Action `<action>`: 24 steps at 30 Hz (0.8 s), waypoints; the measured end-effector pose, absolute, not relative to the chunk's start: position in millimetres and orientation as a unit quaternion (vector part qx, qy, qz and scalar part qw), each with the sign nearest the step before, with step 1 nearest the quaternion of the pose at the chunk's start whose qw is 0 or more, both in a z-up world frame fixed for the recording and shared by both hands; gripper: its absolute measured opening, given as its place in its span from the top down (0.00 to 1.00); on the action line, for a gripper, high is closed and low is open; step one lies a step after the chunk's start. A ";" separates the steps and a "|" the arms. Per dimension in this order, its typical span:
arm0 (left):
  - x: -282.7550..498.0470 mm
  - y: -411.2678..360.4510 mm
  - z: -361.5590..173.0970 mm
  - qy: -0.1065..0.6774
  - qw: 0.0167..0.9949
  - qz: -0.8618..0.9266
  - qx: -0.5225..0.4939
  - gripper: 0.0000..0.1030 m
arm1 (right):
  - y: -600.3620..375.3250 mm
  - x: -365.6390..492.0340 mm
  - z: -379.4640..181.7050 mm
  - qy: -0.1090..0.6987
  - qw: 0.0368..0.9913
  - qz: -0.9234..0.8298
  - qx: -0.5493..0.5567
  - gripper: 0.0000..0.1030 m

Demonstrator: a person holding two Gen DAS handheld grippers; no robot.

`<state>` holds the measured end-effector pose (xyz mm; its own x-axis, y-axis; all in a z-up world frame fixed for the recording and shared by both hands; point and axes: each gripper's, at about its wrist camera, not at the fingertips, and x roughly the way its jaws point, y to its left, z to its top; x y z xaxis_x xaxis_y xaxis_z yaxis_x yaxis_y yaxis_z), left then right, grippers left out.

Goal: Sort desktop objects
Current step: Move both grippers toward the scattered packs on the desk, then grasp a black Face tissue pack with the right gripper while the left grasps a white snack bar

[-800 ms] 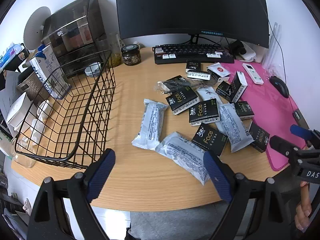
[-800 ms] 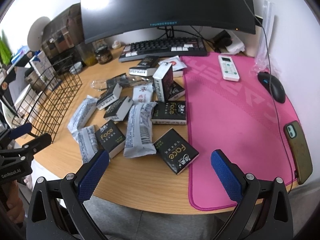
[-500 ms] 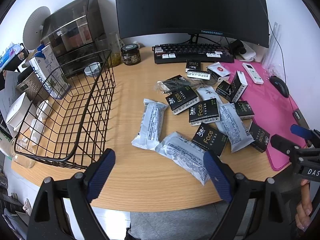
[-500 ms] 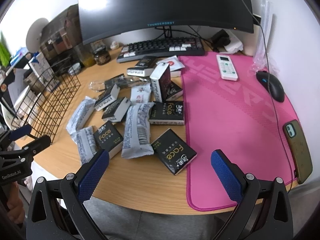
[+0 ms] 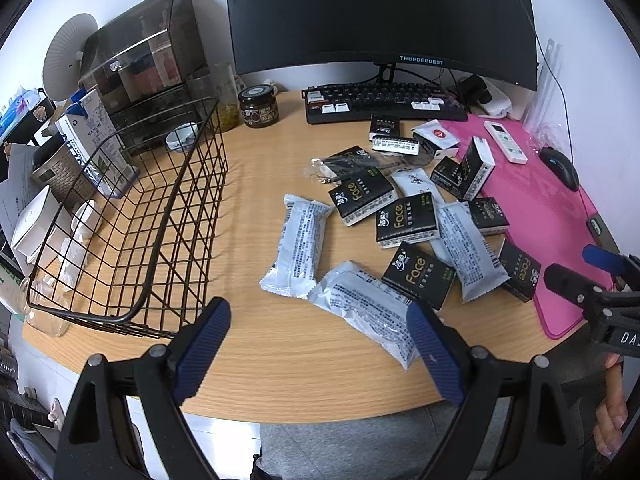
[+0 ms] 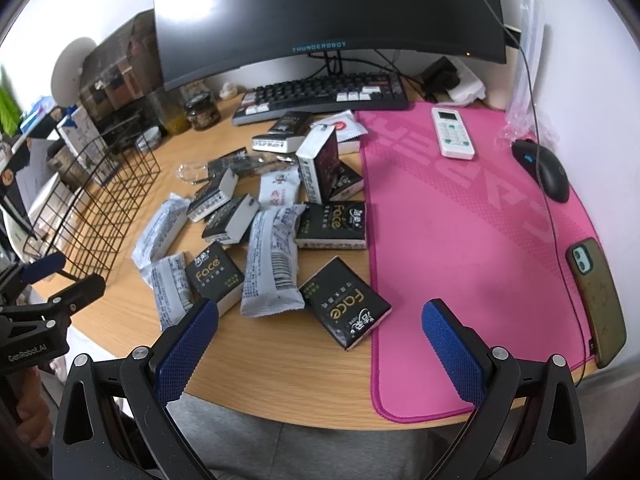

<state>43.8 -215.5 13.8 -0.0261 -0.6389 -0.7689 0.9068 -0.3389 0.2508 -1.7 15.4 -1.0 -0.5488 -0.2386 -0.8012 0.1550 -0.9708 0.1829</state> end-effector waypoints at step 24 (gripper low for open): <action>14.5 -246.2 -47.7 0.225 0.521 -0.669 0.480 0.13 | 17.4 -36.7 -53.8 0.074 0.167 -0.848 0.497 0.00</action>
<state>14.6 -246.2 -47.7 0.0038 -0.4800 -0.8773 0.9129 -0.3564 0.1989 -36.7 17.4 -53.8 -0.4505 -0.2094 -0.8679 0.3565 -0.9334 0.0401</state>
